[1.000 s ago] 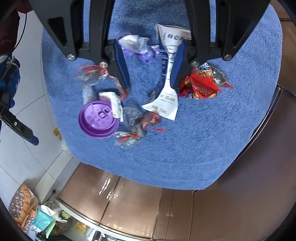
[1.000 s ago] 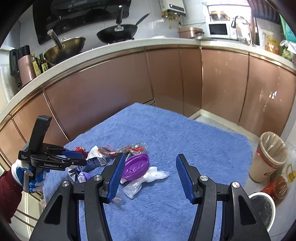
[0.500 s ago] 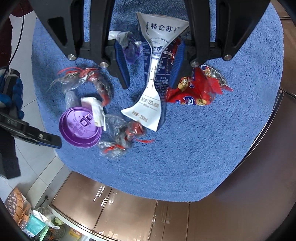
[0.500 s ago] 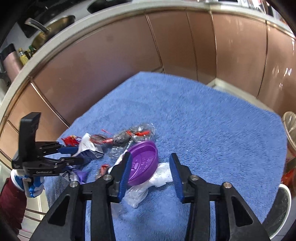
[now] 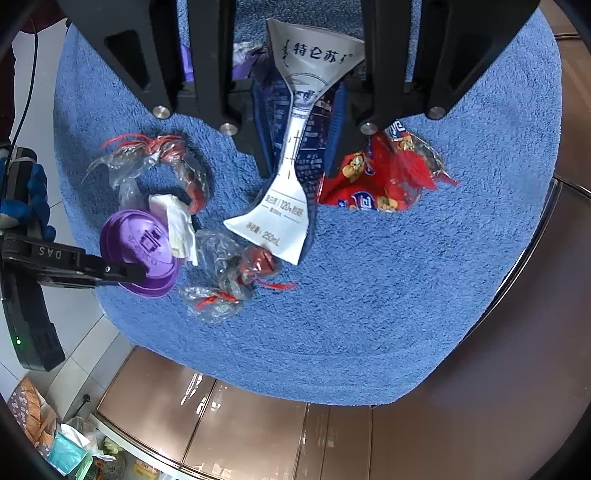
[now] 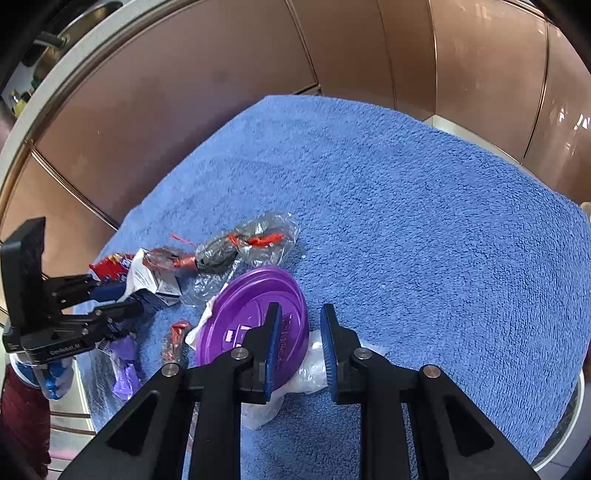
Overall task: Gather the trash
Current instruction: 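Grasp the white carton with the left tool while the right tool grasps the purple lid, then carry the carton and purple lid in both tools over the bucket, then open both tools to drop the carton and lid into the bucket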
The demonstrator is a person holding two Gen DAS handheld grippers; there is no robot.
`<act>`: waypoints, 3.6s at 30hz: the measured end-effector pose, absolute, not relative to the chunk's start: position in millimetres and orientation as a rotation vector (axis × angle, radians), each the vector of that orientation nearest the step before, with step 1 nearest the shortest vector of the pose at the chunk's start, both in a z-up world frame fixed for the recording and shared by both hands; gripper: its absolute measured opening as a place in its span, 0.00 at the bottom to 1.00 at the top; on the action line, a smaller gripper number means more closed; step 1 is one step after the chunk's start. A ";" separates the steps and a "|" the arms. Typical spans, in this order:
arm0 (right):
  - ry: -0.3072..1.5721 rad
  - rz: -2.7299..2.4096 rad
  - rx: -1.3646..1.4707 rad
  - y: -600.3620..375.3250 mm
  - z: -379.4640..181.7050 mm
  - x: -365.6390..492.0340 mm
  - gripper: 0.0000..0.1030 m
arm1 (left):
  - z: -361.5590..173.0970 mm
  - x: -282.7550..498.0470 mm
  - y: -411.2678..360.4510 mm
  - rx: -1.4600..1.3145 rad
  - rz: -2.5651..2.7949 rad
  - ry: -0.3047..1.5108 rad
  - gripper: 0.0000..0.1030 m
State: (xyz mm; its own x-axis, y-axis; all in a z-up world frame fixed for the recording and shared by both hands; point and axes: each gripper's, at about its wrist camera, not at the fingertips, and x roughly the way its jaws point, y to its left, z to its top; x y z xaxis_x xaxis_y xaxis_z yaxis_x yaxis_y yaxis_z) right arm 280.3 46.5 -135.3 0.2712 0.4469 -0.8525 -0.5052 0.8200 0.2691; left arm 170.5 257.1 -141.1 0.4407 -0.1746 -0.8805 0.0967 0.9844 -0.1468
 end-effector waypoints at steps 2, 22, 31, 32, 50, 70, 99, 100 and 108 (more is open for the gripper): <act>1.124 0.641 -0.053 47.3 -134.6 280.6 0.10 | -140.0 168.2 256.7 -0.072 -0.167 1.097 0.26; 0.944 0.647 0.007 20.7 -76.7 240.1 0.06 | -92.0 124.7 255.3 -0.097 -0.176 0.988 0.22; 0.865 0.631 0.028 -1.4 -41.7 206.6 0.06 | -49.9 96.7 248.1 -0.101 -0.166 0.898 0.22; 0.852 0.628 0.030 -5.2 -36.4 201.4 0.06 | -46.1 94.3 247.6 -0.101 -0.165 0.886 0.22; 0.721 0.405 0.116 -147.4 10.1 150.2 0.06 | 26.8 106.4 119.0 -0.026 -0.339 0.759 0.22; 0.845 -0.093 0.159 -336.0 -92.6 168.0 0.06 | -41.5 210.5 -163.2 0.045 -0.686 0.933 0.22; 1.061 -0.296 0.120 -420.7 -230.0 236.5 0.16 | -194.5 314.5 -315.4 -0.014 -0.682 1.174 0.30; 1.061 -0.295 0.122 -420.9 -231.3 236.5 0.21 | -193.6 313.6 -313.7 -0.027 -0.688 1.172 0.30; 1.019 -0.285 0.134 -416.7 -215.6 228.1 0.32 | -157.8 296.5 -285.9 -0.060 -0.679 1.097 0.32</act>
State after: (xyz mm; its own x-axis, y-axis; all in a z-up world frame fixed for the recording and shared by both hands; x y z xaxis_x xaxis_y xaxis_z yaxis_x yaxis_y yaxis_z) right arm 228.1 -416.7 -215.6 0.4910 -0.1717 -0.8541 0.2957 0.9550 -0.0220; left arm 296.5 -285.9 -157.8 0.2775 -0.5338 -0.7987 0.4770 0.7983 -0.3678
